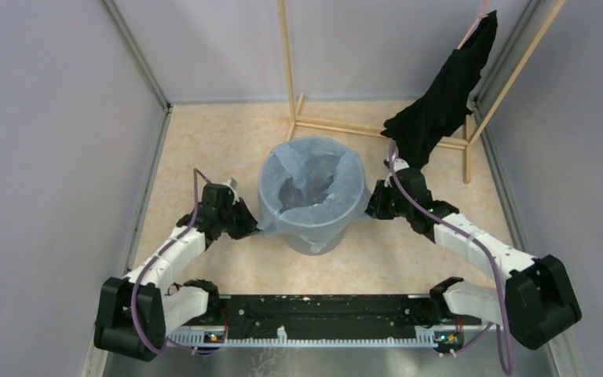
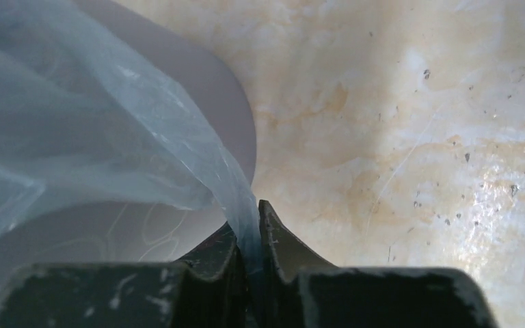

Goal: Put the trash bags into the trash bin

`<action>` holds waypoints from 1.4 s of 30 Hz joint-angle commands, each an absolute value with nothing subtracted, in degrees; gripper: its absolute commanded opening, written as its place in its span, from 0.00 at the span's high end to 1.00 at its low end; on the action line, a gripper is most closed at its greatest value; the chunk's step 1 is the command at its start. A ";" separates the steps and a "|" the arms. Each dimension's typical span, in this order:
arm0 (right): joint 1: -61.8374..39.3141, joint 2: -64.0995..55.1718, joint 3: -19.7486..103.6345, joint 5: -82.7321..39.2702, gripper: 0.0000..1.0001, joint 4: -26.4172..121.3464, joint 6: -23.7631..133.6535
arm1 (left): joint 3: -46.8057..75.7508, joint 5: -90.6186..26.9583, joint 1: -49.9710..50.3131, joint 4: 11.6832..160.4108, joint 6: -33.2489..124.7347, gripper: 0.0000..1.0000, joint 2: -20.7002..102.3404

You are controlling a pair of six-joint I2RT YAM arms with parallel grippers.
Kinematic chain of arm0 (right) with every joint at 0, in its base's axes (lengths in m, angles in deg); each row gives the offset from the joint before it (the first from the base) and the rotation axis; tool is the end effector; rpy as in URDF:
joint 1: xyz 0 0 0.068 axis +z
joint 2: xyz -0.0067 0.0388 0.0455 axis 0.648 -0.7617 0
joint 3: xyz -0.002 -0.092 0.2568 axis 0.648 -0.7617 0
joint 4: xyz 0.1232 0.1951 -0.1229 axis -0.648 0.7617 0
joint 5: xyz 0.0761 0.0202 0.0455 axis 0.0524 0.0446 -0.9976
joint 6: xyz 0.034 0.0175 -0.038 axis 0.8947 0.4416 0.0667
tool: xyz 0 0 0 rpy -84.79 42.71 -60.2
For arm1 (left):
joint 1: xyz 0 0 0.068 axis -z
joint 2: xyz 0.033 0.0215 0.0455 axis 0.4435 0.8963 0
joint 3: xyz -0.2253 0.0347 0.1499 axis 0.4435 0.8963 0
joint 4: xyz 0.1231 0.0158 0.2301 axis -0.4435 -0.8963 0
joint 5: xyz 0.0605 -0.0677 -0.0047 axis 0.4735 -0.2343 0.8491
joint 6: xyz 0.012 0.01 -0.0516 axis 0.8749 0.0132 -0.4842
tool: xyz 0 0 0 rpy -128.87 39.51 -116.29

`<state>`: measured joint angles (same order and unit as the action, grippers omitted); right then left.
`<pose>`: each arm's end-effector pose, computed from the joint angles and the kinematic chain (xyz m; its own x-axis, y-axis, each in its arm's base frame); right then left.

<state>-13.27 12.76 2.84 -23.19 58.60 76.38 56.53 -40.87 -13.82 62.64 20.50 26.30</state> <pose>0.2055 0.1115 0.2225 -0.7589 0.1364 -0.6368 -0.2273 0.8609 0.4552 0.1922 -0.0535 0.1852 -0.8474 -0.3981 -0.3513 -0.1532 0.8168 -0.5562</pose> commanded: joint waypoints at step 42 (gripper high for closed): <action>-8.21 14.41 42.77 -13.17 0.29 79.71 58.24 | 58.64 -39.28 -13.94 61.99 16.74 0.41 12.60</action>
